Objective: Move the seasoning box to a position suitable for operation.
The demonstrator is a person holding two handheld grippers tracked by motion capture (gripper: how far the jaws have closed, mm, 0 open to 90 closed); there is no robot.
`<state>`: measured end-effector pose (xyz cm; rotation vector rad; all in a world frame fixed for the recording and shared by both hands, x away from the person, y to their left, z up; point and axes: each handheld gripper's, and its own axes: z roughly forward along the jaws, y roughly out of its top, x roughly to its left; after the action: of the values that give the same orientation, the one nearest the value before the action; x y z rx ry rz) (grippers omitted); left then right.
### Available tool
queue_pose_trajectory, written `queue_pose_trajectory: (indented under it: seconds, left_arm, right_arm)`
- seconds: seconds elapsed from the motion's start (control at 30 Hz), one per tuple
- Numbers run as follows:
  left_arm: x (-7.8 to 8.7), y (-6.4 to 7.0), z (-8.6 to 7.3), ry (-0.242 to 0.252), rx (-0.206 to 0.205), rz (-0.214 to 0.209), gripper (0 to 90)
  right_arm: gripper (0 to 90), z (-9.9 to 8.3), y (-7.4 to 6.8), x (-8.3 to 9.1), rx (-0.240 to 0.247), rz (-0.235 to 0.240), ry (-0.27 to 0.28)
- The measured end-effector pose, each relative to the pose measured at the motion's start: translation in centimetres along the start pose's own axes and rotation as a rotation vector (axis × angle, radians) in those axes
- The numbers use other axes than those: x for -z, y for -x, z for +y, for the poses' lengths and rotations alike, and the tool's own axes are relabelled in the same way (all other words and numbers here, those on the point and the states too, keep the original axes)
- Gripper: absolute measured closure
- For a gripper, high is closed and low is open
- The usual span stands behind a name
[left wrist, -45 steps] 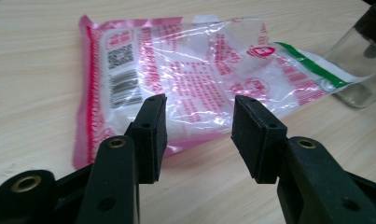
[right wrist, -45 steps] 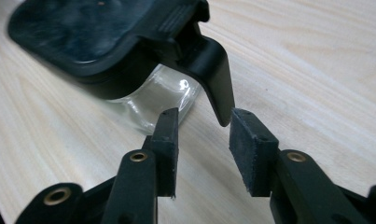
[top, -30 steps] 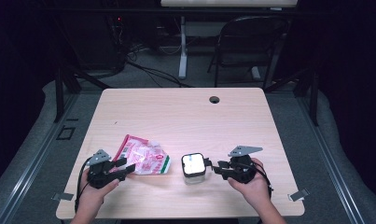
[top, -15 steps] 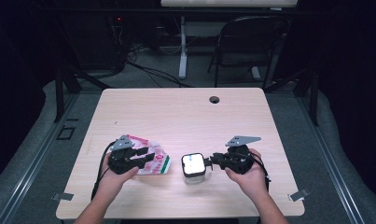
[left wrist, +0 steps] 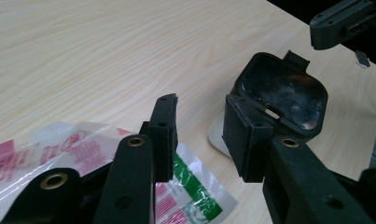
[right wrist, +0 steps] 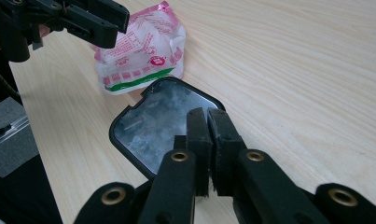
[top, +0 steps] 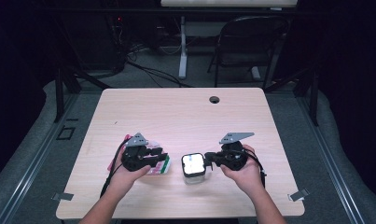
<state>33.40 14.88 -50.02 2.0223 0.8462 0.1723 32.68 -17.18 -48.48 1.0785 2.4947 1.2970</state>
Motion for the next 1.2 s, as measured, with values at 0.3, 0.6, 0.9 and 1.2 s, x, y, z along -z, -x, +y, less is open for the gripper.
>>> queue_pose_trajectory:
  seconds: [0.3,0.6,0.9,1.2]
  left_arm:
    - [-1.5,1.8,0.0,-0.067,-0.04,-0.043,69.9]
    - [-2.7,3.6,-1.4,-0.141,-0.07,-0.075,83.8]
    - [-3.5,4.5,-1.6,-0.161,-0.102,-0.097,85.9]
    - [-3.5,4.6,-1.4,-0.159,-0.099,-0.109,86.6]
  right_arm:
    - [89.7,-0.4,-0.1,-0.6,0.018,-0.015,-0.015]
    - [90.0,-1.2,0.2,-1.0,-0.013,0.009,-0.021]
    - [90.0,-1.3,0.1,-1.2,-0.022,0.023,-0.012]
    - [90.0,-1.3,-0.1,-1.3,-0.017,0.015,-0.011]
